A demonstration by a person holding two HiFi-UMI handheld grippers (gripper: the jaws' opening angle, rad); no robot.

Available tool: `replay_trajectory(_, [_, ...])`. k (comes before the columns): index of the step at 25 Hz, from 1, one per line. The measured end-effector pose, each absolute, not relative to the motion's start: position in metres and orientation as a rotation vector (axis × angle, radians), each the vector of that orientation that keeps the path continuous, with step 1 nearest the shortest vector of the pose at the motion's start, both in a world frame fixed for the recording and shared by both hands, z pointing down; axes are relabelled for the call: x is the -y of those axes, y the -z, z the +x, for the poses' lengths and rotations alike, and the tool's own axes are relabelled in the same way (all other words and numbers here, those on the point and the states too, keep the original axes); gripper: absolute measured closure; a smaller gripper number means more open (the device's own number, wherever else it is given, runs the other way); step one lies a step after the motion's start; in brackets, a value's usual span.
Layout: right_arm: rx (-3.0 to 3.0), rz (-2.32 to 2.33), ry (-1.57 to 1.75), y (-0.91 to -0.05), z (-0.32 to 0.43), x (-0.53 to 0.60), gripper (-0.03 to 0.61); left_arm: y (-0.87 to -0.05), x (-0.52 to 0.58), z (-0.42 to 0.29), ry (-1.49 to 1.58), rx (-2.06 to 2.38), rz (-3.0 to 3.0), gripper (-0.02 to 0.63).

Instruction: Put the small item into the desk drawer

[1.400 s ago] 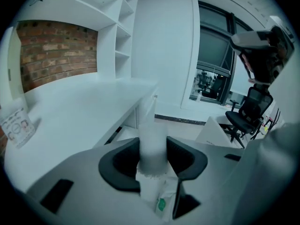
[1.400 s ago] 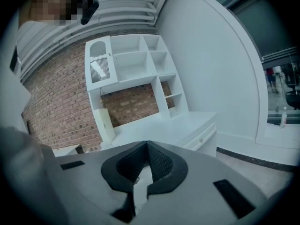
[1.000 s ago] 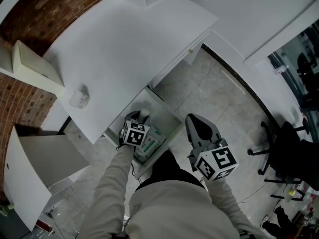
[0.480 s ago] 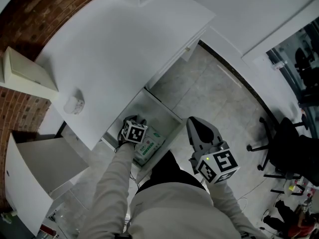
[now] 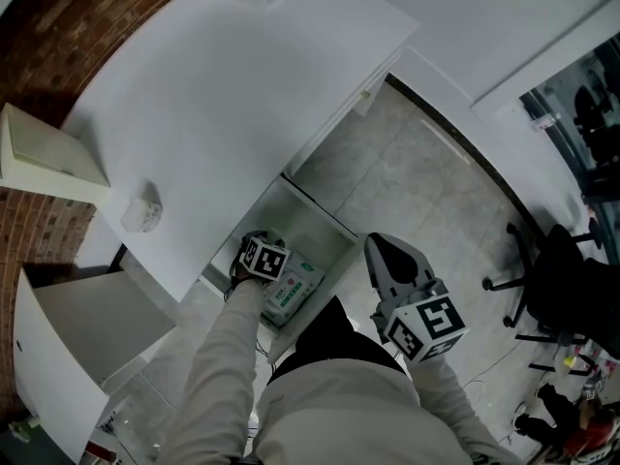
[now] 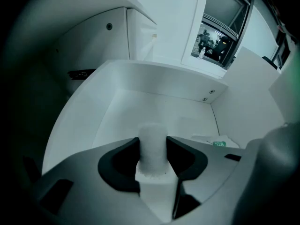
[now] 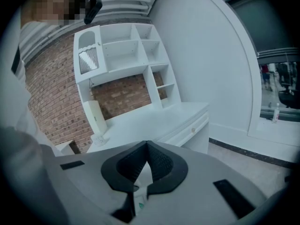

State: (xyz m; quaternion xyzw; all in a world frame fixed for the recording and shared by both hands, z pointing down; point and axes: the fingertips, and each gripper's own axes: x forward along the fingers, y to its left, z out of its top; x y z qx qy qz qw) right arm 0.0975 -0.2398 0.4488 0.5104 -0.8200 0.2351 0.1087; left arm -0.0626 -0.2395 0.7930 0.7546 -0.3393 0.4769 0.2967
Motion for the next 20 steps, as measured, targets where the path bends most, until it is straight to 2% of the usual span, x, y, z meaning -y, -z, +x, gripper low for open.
replay_trajectory(8, [2.406,1.492,-0.692,-0.451,0.1,0.244,0.551,-0.807,0.236,-0.064,-1.292,0.904,1.928,0.43])
replay_trajectory(13, [2.405,1.492,-0.7,-0.452,0.103,0.242,0.551,-0.806,0.237,-0.064,-1.28,0.918,1.899,0.397])
replay_trajectory(20, [2.454,1.448,-0.689,-0.446,0.09,0.242,0.551,-0.755,0.249,-0.066,-1.122,1.075,1.972,0.376])
